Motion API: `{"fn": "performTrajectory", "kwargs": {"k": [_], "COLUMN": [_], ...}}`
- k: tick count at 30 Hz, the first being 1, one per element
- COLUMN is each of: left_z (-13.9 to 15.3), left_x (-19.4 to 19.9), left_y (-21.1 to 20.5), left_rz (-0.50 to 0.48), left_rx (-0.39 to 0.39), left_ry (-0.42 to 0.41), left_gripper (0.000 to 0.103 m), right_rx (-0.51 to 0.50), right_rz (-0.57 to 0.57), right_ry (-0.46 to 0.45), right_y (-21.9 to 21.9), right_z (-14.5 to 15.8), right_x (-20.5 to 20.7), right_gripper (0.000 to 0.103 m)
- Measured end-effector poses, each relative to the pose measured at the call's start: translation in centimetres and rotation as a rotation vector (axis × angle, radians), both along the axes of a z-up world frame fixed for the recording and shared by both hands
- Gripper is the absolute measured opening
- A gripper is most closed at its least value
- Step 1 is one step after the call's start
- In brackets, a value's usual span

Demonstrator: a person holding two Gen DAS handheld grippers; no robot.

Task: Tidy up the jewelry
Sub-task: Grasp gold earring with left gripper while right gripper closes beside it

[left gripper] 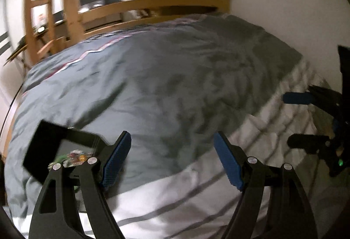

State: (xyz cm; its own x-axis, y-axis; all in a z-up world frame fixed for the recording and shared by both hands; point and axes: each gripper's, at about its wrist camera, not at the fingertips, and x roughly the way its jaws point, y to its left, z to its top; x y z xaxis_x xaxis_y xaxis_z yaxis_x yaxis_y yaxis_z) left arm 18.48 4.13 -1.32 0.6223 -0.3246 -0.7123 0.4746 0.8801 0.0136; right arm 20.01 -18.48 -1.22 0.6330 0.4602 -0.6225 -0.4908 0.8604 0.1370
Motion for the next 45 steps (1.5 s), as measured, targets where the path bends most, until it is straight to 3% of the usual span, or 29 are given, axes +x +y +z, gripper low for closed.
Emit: {"fn": "performTrajectory", "kwargs": {"k": [6,9,12,14,17,19,23,27,32,38,45], "left_z": [-3.6,-5.6,-7.0,-8.2,-10.0,-10.4,-10.4,-10.5,-10.5,-10.1,-8.9], "left_x": [-0.9,-0.7,-0.3,-0.4,-0.5,-0.8,-0.6,-0.9,-0.9,-1.2,-3.0], "left_y": [-4.1,-5.3,-6.1,-6.7,-7.1,-7.1,-6.8,-6.7,-7.0,-7.2,-7.9], "left_rz": [-0.187,-0.225,-0.282,-0.342,-0.369,-0.385,-0.38,-0.377,-0.37,-0.386,-0.503], "left_rx": [0.044,0.071,0.033,0.0,0.057,0.074,0.052,0.054,0.077,0.081,0.013], "left_ry": [0.058,0.103,0.178,0.227,0.257,0.247,0.218,0.195,0.187,0.142,0.123], "left_gripper": [0.076,0.076,0.076,0.076,0.076,0.076,0.076,0.076,0.076,0.076,0.076], "right_rx": [0.015,-0.002,-0.017,-0.043,-0.114,-0.138,-0.129,-0.096,-0.044,-0.039,-0.004], "right_rz": [0.06,0.112,0.147,0.163,0.167,0.166,0.163,0.186,0.229,0.172,-0.045], "right_ry": [0.079,0.149,0.18,0.211,0.292,0.293,0.284,0.306,0.357,0.356,0.333], "right_y": [-0.8,-0.2,0.8,1.5,2.3,2.3,2.0,1.8,1.6,0.4,-5.6], "right_z": [-3.9,-5.9,-7.1,-8.4,-10.8,-11.5,-11.0,-10.7,-10.5,-9.8,-8.1], "right_x": [-1.3,-1.3,-1.1,-0.7,0.0,0.3,0.3,0.1,-0.1,0.3,2.4], "right_gripper": [0.089,0.081,0.079,0.072,0.063,0.058,0.035,0.022,0.018,0.017,0.018]}}
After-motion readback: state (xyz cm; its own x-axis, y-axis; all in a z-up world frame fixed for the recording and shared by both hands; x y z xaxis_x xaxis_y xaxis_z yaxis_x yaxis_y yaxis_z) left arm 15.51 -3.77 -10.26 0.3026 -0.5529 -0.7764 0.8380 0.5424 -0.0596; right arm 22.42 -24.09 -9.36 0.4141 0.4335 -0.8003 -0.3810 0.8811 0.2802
